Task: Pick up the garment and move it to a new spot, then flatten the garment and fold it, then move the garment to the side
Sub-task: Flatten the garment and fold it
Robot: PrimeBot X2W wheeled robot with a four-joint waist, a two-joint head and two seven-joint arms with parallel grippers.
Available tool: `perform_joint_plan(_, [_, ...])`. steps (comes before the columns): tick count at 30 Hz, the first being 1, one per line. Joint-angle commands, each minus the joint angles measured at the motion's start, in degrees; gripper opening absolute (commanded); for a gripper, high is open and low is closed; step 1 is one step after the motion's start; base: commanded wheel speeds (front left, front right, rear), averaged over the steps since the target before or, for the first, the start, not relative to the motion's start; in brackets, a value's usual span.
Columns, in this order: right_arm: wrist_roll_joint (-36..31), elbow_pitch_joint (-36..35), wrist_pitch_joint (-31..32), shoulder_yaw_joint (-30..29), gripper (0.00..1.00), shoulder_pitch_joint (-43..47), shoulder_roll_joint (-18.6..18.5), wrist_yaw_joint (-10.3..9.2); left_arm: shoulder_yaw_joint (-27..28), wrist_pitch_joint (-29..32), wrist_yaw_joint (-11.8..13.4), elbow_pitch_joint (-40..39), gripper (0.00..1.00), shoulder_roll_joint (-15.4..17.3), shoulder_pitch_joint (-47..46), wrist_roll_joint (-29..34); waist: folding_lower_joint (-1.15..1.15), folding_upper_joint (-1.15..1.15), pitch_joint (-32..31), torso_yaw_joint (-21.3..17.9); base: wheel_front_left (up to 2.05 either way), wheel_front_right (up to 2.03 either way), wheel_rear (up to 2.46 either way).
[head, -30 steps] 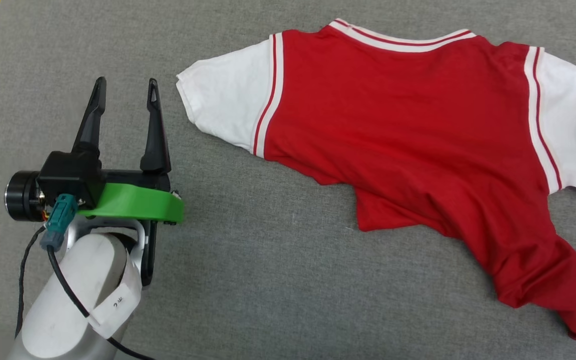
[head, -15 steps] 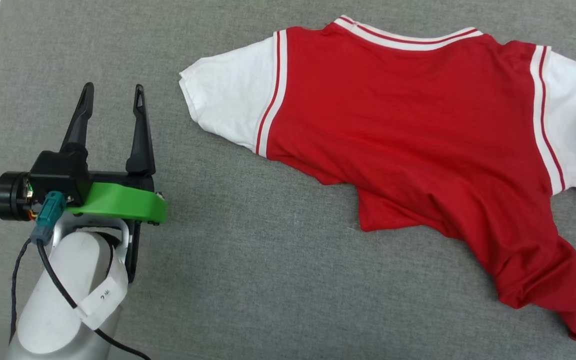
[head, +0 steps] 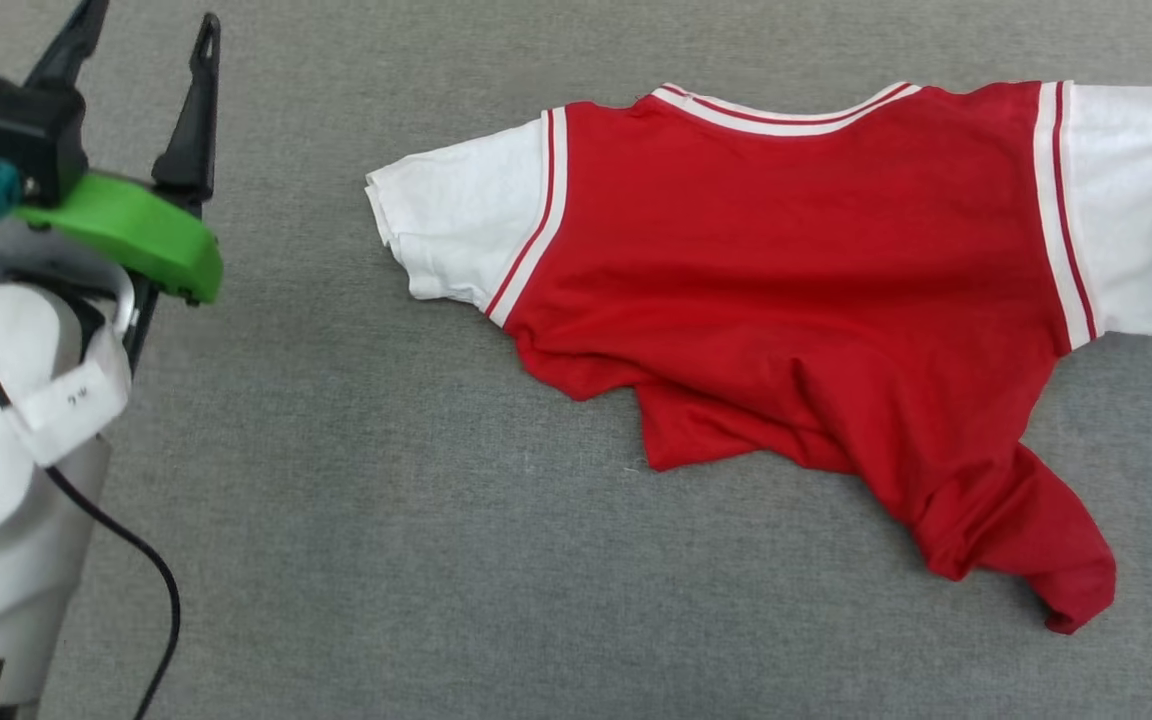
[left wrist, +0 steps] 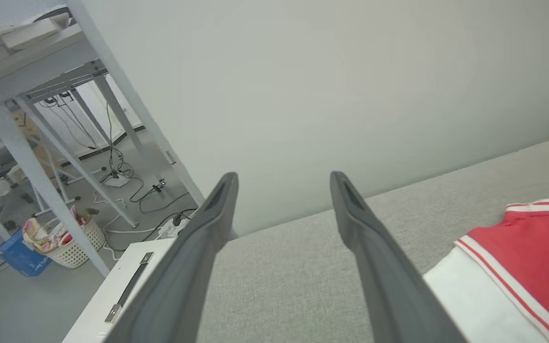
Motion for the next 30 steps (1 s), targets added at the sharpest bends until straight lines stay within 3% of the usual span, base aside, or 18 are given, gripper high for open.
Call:
perform_joint_plan(1, [0.2,-1.1,-0.6,-0.2,0.00,1.4,-0.5,-0.04,-0.9,2.6,-1.3,1.0,1.00,0.7,-3.1,-0.9,0.00,0.00,-0.2,-2.1,0.00,0.00,0.00])
perform_joint_plan(3, [0.3,-2.3,-0.9,-0.4,0.00,2.3,-0.7,-0.04,-2.2,6.1,-2.5,2.1,1.00,1.1,-6.3,-2.5,0.00,0.00,0.4,-2.8,0.00,0.00,0.00])
perform_joint_plan(6, [0.0,-4.0,-1.2,-0.6,0.00,3.5,-0.5,-0.04,-6.3,16.7,-3.5,5.4,1.00,2.1,-11.7,-6.6,0.00,0.00,1.5,-3.9,0.00,0.00,0.00])
perform_joint_plan(12, [-0.6,-6.3,-0.7,-0.4,0.00,3.8,0.8,-0.04,-16.8,38.4,-3.7,8.9,1.00,4.2,-21.1,-20.8,0.00,0.00,4.6,-6.0,0.00,0.00,0.00])
perform_joint_plan(16, [-0.9,-7.1,-0.2,0.3,0.00,2.6,1.9,-0.04,-22.1,48.3,-3.7,11.2,1.00,5.4,-24.6,-28.2,0.00,0.00,6.4,-7.3,0.00,0.00,0.00])
perform_joint_plan(22, [-1.2,-7.5,0.2,1.8,0.00,0.1,3.2,-0.04,-27.5,55.0,-3.7,16.0,1.00,7.0,-26.9,-32.3,0.00,0.00,9.0,-9.1,0.00,0.00,0.00])
perform_joint_plan(30, [-0.9,-6.4,-0.7,3.7,0.00,-1.7,4.2,-0.04,-34.9,55.7,-3.8,18.6,1.00,8.1,-25.0,-34.4,0.00,0.00,11.0,-10.0,0.00,0.00,0.00])
